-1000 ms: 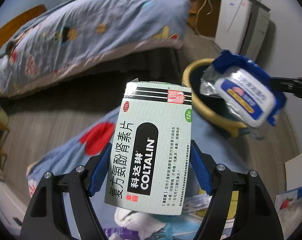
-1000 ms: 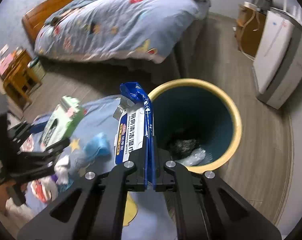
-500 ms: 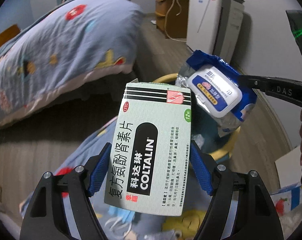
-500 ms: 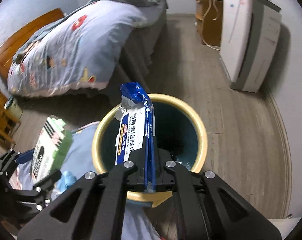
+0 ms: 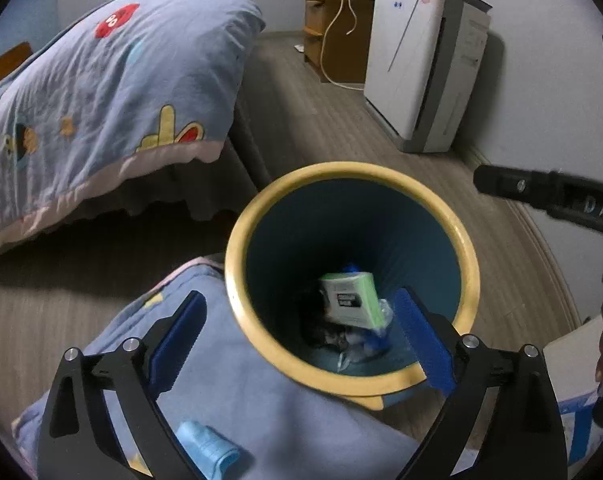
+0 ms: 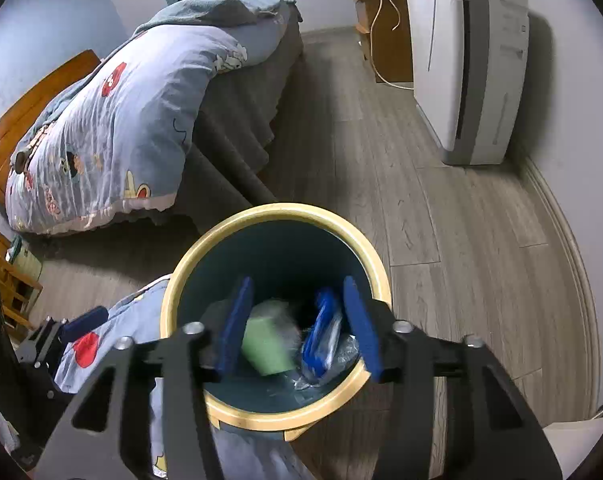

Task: Collect trash
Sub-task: 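Carry both items over the bin and open both tools to drop them, then return both tools to the remaining trash on the cushion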

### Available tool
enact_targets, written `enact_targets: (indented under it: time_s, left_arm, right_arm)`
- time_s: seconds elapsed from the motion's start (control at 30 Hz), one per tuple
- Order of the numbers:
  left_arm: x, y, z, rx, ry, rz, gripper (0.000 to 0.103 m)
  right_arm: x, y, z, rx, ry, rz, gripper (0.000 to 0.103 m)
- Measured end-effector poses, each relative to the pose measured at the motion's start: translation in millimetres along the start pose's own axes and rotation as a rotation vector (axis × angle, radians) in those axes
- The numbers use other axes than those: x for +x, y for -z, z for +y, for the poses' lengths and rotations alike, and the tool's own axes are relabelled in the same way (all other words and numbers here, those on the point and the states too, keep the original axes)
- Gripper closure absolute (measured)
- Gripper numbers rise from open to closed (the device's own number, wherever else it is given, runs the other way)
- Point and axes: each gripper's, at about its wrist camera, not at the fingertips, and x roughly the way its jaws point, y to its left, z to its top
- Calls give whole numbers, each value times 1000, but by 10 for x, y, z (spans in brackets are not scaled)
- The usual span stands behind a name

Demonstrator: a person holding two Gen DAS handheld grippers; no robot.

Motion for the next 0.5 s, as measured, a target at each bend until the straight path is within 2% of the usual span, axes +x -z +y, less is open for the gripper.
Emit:
enact_targets:
  time_s: [0.2,0.37,0.5]
  left_arm:
    - [-152,85,144,-24,-32,-8,8]
    - [-396,180,304,-60,-51,-28,7]
    - [-706,331,434,-90,-71,-43,7]
  right_arm:
    - [-52,-4,89,-13,-15,-15,13]
    - [-128,-6,241,-55,-3,-32,6]
    - [-231,24,386,-78,-18,-47,6]
